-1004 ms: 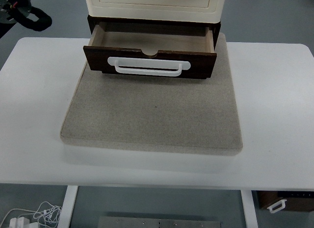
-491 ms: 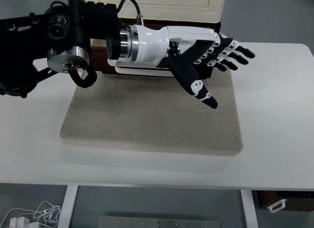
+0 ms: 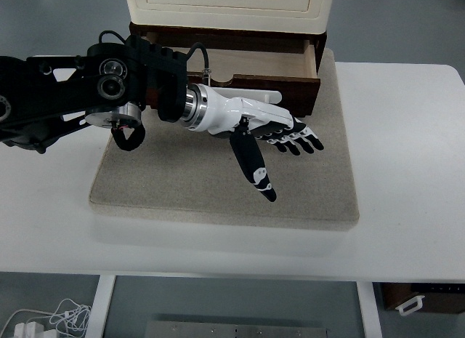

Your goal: Close the drawer under the combination cabinet

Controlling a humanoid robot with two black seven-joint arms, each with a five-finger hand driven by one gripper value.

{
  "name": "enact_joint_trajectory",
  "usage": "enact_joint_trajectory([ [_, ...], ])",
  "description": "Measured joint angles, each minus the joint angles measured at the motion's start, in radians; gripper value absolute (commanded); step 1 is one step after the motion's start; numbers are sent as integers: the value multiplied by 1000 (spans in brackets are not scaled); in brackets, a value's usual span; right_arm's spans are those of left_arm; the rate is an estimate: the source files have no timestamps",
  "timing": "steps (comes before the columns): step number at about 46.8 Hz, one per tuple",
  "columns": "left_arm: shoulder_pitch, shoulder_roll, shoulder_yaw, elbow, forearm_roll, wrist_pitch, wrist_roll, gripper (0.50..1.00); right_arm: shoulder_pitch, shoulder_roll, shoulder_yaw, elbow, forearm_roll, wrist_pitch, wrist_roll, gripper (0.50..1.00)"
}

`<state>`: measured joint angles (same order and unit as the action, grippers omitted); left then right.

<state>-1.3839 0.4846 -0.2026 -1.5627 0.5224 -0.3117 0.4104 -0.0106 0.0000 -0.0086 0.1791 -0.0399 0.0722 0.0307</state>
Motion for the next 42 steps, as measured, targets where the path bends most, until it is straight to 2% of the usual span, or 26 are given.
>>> enact_joint_trajectory([
  [12, 1, 11, 0, 36, 2, -30, 64, 999, 0, 0, 0, 0, 0, 0, 0, 952],
  [21, 2, 32, 2, 99, 3, -108, 91, 996, 0, 0, 0, 0, 0, 0, 0, 952],
  [31, 3, 41, 2, 127, 5, -145, 107, 996, 0, 0, 0, 0, 0, 0, 0, 952],
  [42, 2, 42, 2, 138, 9, -151, 111, 996, 0, 0, 0, 0, 0, 0, 0, 952],
])
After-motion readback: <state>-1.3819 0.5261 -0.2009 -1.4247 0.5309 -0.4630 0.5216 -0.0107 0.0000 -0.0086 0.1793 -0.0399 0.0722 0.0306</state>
